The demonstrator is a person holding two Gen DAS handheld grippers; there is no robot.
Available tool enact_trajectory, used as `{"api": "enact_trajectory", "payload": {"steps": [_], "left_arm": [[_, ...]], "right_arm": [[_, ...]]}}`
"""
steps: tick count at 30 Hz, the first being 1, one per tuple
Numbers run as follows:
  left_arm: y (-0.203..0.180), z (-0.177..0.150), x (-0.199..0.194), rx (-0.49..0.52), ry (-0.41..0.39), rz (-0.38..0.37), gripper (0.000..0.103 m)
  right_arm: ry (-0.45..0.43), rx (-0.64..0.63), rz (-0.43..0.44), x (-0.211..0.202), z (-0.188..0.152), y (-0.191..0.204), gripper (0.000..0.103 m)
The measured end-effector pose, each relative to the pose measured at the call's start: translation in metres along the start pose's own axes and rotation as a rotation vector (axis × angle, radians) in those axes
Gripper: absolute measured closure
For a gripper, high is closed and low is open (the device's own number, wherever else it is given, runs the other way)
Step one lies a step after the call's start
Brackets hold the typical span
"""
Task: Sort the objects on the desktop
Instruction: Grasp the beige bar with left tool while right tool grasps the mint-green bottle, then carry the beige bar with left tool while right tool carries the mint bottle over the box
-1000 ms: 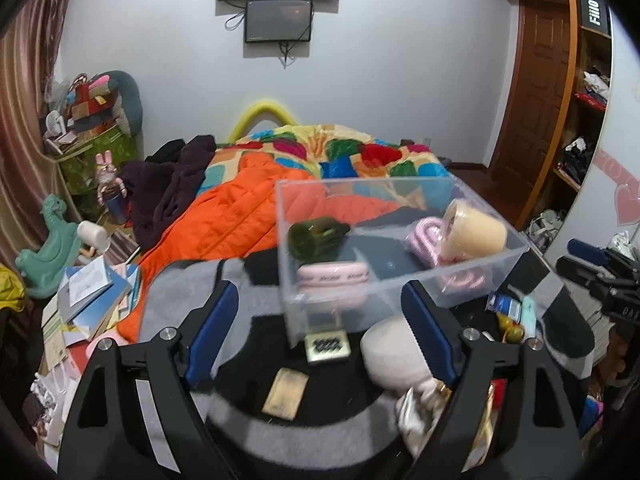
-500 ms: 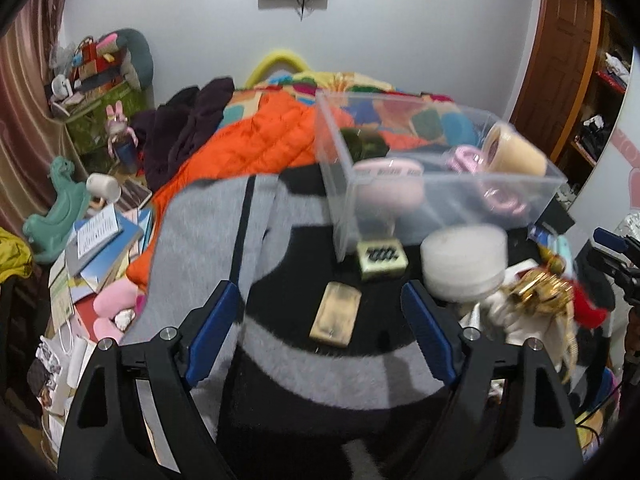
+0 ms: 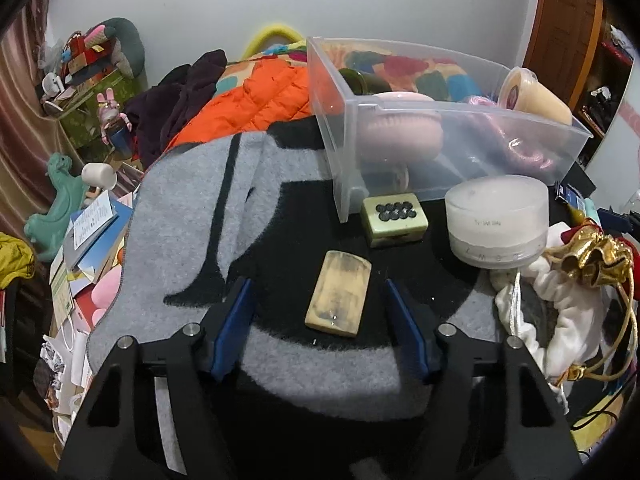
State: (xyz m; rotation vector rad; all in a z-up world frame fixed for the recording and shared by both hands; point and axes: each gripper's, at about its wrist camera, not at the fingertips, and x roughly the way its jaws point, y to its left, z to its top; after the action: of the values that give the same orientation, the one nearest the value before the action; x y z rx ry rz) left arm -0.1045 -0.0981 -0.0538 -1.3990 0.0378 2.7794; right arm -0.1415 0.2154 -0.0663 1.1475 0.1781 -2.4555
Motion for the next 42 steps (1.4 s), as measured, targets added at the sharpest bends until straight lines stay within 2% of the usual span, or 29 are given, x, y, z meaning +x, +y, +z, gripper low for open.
{"api": "enact_trajectory", "payload": {"steps": [1, 5, 7, 13, 25, 35, 42], "left_arm": [[-0.001, 0.0, -0.001, 0.004, -0.005, 0.0, 0.045], [-0.005, -0.003, -0.002, 0.026, -0.017, -0.002, 0.053], [-0.006, -0.004, -0.003, 0.028, -0.025, 0.0, 0.065], [-0.007, -0.005, -0.004, 0.03, -0.04, 0.002, 0.078], [-0.004, -0.005, -0.023, 0.018, -0.11, 0.064, 0.08], [0.004, 0.013, -0.06, -0.031, -0.201, -0.001, 0.08], [-0.001, 0.029, -0.073, -0.027, -0.246, -0.036, 0.08]], "right_arm": [[-0.001, -0.001, 0.008, 0.001, 0.001, -0.001, 0.026], [0.002, -0.008, 0.032, 0.005, 0.005, -0.002, 0.029], [-0.008, -0.024, 0.03, 0.004, 0.004, -0.001, 0.032], [-0.037, -0.035, 0.016, 0.001, 0.001, 0.002, 0.032], [-0.085, 0.005, 0.007, -0.028, 0.002, -0.008, 0.032], [-0.183, 0.019, 0.005, -0.053, 0.028, -0.005, 0.032], [-0.215, 0.035, 0.053, -0.056, 0.05, 0.0, 0.032]]}}
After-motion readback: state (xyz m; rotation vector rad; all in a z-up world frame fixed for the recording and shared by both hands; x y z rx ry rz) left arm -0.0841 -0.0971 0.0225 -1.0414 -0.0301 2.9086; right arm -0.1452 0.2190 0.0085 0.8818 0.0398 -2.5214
